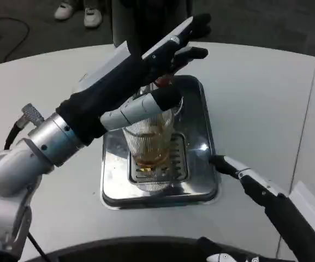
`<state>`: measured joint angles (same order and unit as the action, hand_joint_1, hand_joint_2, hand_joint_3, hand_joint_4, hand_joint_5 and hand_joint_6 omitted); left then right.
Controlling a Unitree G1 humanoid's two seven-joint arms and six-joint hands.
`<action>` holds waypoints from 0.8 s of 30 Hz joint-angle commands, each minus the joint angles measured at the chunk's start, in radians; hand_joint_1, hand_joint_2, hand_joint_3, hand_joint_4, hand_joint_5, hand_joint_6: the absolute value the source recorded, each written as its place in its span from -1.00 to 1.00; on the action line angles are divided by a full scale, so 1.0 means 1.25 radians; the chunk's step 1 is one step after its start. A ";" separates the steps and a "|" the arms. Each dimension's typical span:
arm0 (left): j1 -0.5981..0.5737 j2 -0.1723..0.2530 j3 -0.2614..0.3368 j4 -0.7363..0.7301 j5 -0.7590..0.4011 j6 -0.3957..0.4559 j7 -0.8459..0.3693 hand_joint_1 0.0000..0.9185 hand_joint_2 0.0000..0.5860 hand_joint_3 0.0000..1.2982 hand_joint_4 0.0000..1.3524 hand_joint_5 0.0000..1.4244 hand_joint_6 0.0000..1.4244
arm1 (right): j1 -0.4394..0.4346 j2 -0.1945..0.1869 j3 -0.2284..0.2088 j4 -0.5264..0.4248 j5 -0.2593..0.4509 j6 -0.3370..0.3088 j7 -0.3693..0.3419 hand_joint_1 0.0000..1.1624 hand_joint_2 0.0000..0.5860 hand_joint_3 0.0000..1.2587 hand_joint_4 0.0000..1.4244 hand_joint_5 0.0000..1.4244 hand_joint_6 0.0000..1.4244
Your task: Grasp the cup under the faucet to collect the drink, then remove the cup.
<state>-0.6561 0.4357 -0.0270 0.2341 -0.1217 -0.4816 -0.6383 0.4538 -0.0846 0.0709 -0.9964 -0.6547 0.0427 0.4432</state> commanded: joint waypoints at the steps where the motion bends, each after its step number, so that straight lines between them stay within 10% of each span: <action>1: 0.020 0.009 -0.025 0.018 0.029 0.012 -0.019 -1.00 -0.69 -1.00 -1.00 -0.82 -0.89 | -0.037 0.021 0.023 0.053 -0.029 0.036 -0.050 0.39 -0.25 -0.83 -0.85 -0.86 -0.70; 12: 0.021 0.010 -0.023 0.017 0.035 0.012 -0.012 -1.00 -0.75 -1.00 -1.00 -0.82 -0.89 | -0.117 0.042 0.062 0.219 -0.005 0.012 -0.208 0.40 -0.38 -0.87 -0.86 -0.88 -0.70; 24: 0.008 0.006 -0.028 0.035 0.044 0.008 -0.001 -1.00 -0.75 -1.00 -1.00 -0.82 -0.89 | -0.307 0.139 0.114 0.598 0.098 -0.127 -0.511 0.38 -0.42 -0.89 -0.90 -0.90 -0.73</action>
<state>-0.6625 0.4401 -0.0296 0.2483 -0.1072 -0.4953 -0.6185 0.1074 0.0573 0.2038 -0.3166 -0.5529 -0.0801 -0.1437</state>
